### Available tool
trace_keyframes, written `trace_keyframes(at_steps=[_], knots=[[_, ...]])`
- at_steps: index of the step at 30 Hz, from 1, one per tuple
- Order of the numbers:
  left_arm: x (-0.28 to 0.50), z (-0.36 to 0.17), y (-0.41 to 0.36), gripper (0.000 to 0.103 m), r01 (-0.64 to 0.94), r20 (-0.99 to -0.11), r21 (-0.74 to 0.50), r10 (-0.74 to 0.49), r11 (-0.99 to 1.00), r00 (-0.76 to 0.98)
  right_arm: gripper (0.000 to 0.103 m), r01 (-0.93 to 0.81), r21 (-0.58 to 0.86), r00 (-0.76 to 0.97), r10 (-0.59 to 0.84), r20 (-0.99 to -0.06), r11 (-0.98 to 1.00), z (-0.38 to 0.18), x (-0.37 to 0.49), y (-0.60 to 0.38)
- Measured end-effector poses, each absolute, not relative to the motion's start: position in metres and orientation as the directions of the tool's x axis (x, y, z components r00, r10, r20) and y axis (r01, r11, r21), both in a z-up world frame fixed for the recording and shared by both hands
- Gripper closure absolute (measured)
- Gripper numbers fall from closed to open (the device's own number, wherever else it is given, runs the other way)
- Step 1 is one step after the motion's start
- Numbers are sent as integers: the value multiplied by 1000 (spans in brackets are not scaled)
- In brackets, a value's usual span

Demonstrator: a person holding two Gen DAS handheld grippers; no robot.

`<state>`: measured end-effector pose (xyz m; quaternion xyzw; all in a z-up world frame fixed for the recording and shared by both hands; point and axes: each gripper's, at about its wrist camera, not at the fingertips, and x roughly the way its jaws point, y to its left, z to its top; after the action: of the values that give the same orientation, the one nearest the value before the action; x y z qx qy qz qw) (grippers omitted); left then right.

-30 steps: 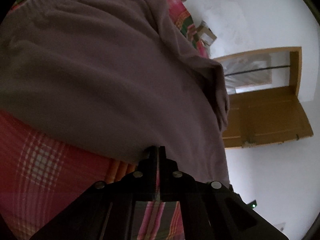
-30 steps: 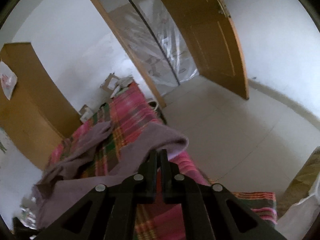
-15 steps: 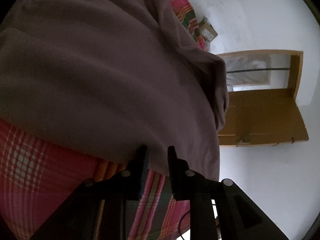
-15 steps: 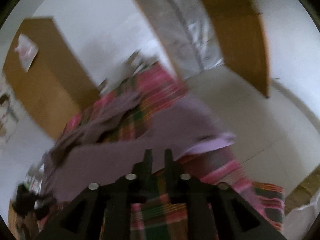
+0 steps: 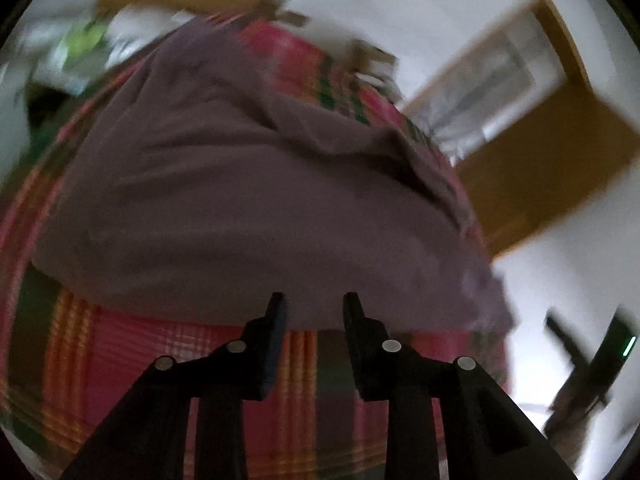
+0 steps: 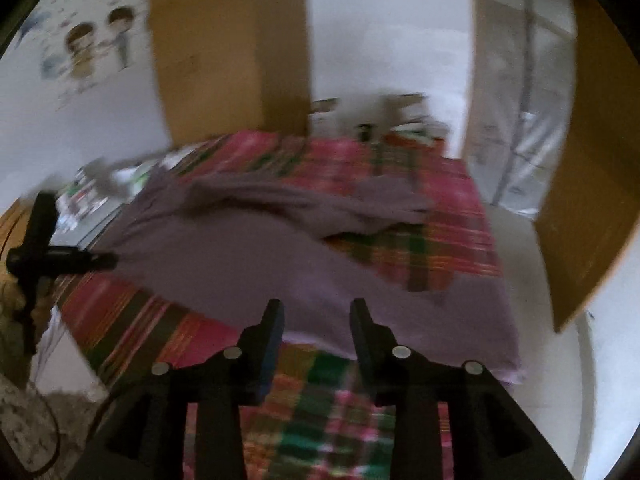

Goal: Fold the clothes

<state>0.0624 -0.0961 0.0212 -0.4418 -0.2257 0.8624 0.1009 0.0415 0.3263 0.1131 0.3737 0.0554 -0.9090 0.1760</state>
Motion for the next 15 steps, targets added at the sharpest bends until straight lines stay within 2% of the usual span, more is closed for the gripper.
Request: trace_keyframes(at_steps=[5, 9, 12, 15], knots=[[75, 24, -78, 73, -124, -757, -240, 266, -963, -596, 64, 448, -16, -581, -277, -765, -894, 67, 33, 273], [75, 16, -74, 73, -163, -787, -99, 178, -982, -590, 55, 511, -112, -568, -237, -788, -853, 43, 25, 238], [75, 10, -70, 73, -193, -802, 7, 109, -981, -588, 53, 546, -151, -549, -216, -807, -824, 32, 21, 220], [74, 5, -67, 72, -232, -806, 63, 88, -971, -586, 51, 566, -178, -543, -201, -815, -805, 24, 15, 208]])
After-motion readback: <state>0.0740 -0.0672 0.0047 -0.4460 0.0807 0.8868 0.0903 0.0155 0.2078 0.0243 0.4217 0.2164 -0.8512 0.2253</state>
